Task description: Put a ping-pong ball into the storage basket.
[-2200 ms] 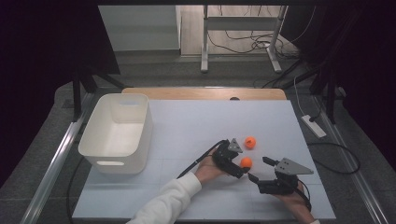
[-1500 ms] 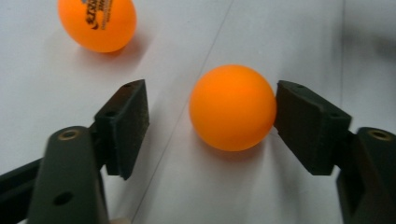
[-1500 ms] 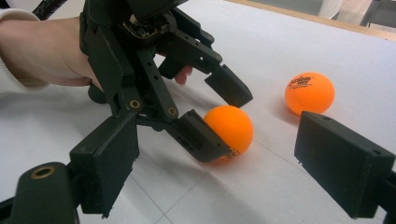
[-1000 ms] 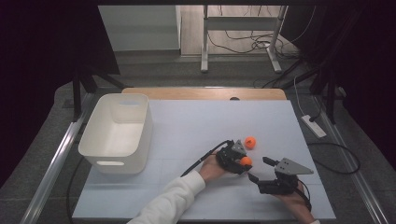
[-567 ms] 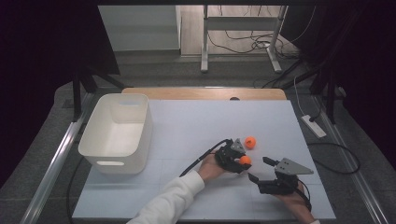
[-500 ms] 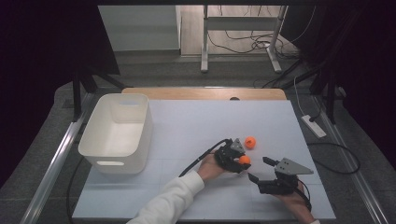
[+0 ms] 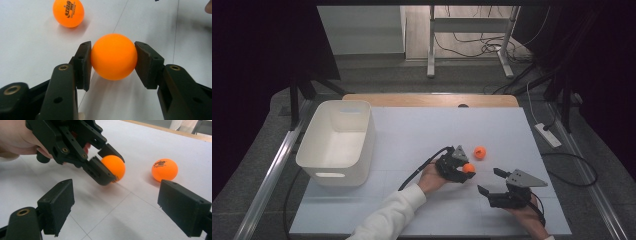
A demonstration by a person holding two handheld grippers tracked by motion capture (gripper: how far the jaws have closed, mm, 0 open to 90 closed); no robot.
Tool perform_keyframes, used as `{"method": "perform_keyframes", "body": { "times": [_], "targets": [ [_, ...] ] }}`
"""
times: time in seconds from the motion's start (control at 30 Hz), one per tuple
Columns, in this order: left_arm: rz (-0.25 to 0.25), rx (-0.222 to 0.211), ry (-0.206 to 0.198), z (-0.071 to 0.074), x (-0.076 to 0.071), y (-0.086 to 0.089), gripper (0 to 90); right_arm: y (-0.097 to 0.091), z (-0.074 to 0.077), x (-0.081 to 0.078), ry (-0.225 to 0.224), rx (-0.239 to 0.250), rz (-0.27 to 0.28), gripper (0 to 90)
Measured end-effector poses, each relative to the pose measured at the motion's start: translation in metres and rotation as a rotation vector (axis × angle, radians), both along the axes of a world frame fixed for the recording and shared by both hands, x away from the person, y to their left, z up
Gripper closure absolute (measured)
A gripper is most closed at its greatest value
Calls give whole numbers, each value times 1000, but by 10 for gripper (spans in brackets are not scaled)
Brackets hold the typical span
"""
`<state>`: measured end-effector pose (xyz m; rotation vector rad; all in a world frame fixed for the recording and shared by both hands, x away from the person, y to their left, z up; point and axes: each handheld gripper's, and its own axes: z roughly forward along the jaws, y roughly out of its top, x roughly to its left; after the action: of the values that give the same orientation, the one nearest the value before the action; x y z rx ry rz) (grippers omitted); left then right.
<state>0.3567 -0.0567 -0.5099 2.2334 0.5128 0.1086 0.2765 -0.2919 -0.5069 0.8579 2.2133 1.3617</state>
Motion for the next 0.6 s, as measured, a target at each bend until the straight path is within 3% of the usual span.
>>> {"method": "perform_keyframes", "body": {
  "times": [0.27,0.6],
  "targets": [
    [6,-39,-22,11,-7,13,507,1,0,0,1,-6,0,138],
    [8,-54,-27,15,-13,21,507,1,0,0,-1,-8,-4,138]
  ]
}}
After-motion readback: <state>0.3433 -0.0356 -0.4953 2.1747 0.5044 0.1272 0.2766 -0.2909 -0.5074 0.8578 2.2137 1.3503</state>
